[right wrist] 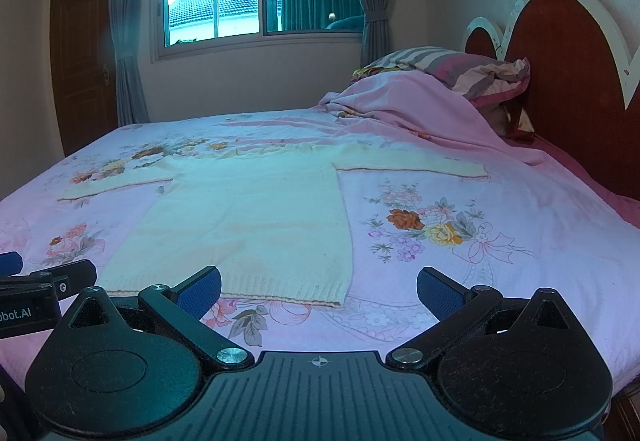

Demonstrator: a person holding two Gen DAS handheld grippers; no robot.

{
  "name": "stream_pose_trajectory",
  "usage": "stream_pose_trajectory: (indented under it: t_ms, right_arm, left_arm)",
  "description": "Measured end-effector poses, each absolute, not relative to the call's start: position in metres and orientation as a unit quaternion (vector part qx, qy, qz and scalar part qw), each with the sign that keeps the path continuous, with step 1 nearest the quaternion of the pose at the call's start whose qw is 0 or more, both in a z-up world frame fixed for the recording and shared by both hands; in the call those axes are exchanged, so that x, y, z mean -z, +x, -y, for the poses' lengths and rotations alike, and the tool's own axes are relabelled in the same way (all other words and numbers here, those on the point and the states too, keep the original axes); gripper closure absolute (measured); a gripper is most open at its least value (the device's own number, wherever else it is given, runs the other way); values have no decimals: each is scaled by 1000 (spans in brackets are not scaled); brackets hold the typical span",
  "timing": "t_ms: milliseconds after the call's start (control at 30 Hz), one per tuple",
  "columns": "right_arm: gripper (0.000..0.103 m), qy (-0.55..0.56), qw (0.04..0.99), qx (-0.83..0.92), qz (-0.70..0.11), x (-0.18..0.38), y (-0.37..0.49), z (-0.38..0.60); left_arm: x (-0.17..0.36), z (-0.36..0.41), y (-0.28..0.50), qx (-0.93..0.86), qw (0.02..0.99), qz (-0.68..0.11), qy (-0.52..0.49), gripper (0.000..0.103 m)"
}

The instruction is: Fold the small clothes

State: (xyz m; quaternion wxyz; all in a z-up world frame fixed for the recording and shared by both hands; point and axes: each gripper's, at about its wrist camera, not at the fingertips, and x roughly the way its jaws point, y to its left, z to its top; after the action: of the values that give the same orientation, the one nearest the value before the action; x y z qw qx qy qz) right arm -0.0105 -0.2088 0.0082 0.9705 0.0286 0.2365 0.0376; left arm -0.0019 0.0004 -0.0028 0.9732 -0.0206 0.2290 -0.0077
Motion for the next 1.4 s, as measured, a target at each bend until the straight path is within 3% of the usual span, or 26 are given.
stream_pose_trajectory:
  t_ms: [1400]
  right_arm:
    - [0, 33, 970, -44, -239, -8, -5, 207]
  left_arm:
    - [4, 1, 4, 13, 973, -232, -14, 1]
